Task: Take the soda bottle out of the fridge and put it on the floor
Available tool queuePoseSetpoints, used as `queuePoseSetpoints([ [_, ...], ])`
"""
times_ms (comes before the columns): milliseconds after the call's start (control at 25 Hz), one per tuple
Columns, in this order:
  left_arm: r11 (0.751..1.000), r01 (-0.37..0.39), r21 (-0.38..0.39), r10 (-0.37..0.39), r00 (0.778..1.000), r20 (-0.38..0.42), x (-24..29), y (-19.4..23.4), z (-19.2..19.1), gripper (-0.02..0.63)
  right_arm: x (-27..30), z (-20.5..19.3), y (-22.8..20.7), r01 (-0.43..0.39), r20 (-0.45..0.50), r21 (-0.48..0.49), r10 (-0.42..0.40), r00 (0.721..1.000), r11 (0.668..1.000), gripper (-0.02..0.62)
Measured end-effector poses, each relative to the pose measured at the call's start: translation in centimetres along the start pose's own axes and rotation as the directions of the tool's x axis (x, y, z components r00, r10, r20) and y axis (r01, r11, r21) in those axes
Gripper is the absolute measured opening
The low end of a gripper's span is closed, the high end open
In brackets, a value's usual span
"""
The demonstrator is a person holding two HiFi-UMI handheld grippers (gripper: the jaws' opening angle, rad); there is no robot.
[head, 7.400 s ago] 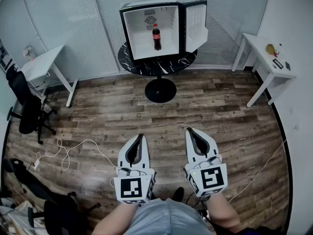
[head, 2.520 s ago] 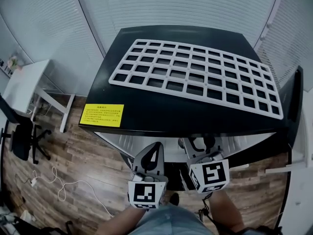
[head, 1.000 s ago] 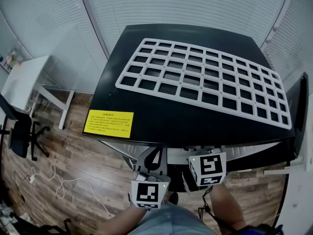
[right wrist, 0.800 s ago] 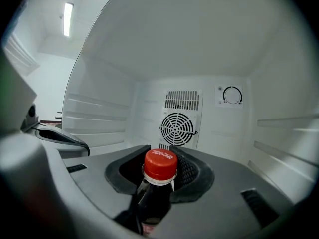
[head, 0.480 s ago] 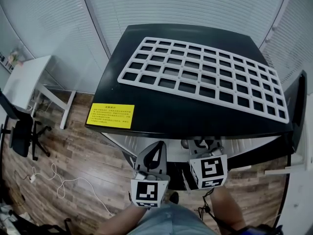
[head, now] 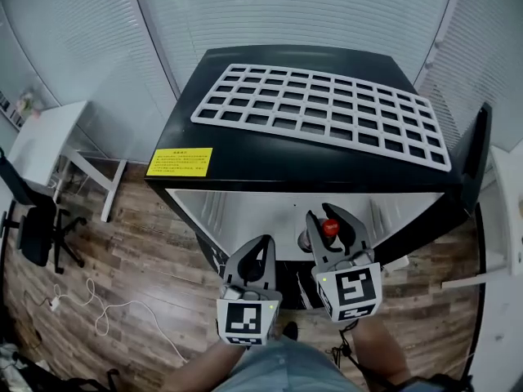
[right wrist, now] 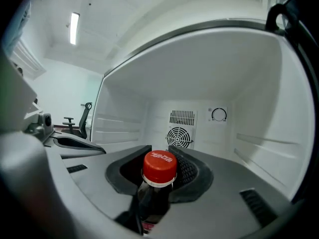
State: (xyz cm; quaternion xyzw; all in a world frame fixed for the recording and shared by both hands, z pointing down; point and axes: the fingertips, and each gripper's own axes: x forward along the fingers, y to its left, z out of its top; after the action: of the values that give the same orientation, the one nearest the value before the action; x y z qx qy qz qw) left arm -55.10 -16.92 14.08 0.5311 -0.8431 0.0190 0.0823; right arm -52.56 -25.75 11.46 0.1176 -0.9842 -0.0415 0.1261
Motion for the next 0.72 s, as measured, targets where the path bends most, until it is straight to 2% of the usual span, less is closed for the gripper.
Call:
queuePoseSetpoints([
  [240, 0.999, 0.015, 0.034, -0.015, 1.000, 0.004, -2.5, -2.7, 0.3, 0.016, -4.5, 0.3, 0.7, 0.003, 0.019, 0.000, -0.003, 1.000, 1.000, 0.117],
  [440, 0.999, 0.032, 0.020, -0.032, 0.999, 0.010, -4.8, -5.9, 0.2, 0.016, -9.0, -0.3, 0.9, 0.014, 0.025, 0.003, -0.014, 1.000, 1.000, 0.118],
  [720, 0.997, 0.081, 0.018, -0.081, 0.997, 0.009, -6.9, -10.8, -0.6, 0.016, -15.3, -1.6, -0.3, 0.081, 0.050, 0.002, -0.081, 0.995, 0.997, 0.117],
])
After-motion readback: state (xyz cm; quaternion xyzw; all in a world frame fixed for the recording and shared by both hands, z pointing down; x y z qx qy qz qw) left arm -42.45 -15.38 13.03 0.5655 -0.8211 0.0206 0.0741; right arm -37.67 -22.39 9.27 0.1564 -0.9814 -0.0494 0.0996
